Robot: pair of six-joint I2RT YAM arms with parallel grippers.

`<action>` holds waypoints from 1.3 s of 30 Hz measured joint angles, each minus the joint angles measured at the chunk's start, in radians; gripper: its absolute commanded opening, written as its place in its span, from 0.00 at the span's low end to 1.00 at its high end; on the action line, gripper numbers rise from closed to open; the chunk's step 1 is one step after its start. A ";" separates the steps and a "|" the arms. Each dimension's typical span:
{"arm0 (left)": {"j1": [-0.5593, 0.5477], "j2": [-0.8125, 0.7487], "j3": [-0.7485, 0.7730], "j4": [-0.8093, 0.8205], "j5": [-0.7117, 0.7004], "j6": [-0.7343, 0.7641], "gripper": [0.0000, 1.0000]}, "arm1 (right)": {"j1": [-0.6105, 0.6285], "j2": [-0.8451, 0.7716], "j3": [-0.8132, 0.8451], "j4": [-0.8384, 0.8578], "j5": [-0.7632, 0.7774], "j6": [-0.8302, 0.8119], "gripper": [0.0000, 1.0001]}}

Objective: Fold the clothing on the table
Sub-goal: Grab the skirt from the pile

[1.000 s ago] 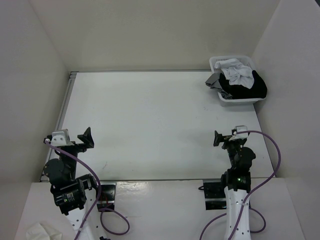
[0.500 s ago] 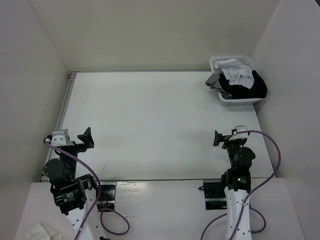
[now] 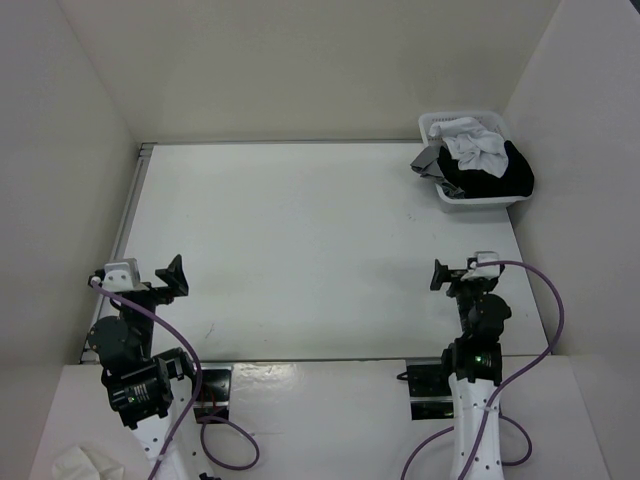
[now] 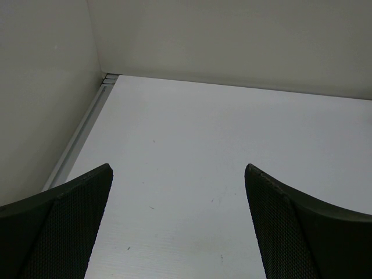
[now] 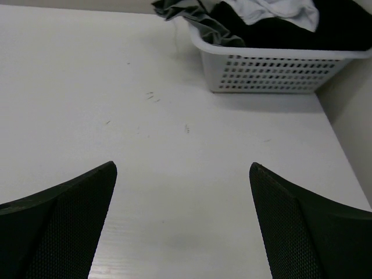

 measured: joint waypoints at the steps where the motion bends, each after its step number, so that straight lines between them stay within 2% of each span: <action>1: 0.000 0.000 0.000 0.000 0.000 0.000 1.00 | 0.000 0.000 0.005 -0.001 0.033 0.008 0.99; 11: 0.000 0.000 0.007 -0.001 0.001 0.000 1.00 | -0.002 0.000 0.224 0.013 0.190 0.091 0.99; 14: 0.000 0.047 0.063 -0.006 0.006 0.001 1.00 | -0.002 0.033 0.311 0.036 0.215 0.106 0.99; 17: -0.001 0.210 0.206 -0.016 0.013 0.011 1.00 | -0.002 0.198 0.452 0.048 0.248 0.136 0.99; 20: -0.003 0.474 0.410 -0.038 0.021 0.058 1.00 | -0.002 0.472 0.705 0.006 0.288 0.197 0.99; 21: -0.003 0.586 0.497 -0.060 0.021 0.076 1.00 | -0.002 0.594 0.850 -0.039 0.303 0.223 0.99; 24: -0.003 0.760 0.642 -0.138 0.016 0.120 1.00 | -0.002 0.832 1.140 -0.153 0.308 0.244 0.99; 27: -0.003 0.881 0.723 -0.210 -0.008 0.160 1.00 | -0.025 0.983 1.326 -0.260 0.253 0.222 0.99; 31: -0.003 0.975 0.746 -0.312 -0.024 0.198 1.00 | -0.101 1.080 1.357 -0.412 0.161 0.190 0.99; 34: -0.003 1.049 0.745 -0.369 -0.026 0.221 1.00 | -0.132 1.096 1.317 -0.472 0.117 0.157 0.99; 39: -0.003 1.194 0.727 -0.426 -0.030 0.241 1.00 | -0.088 1.062 1.189 -0.483 0.075 -0.025 0.99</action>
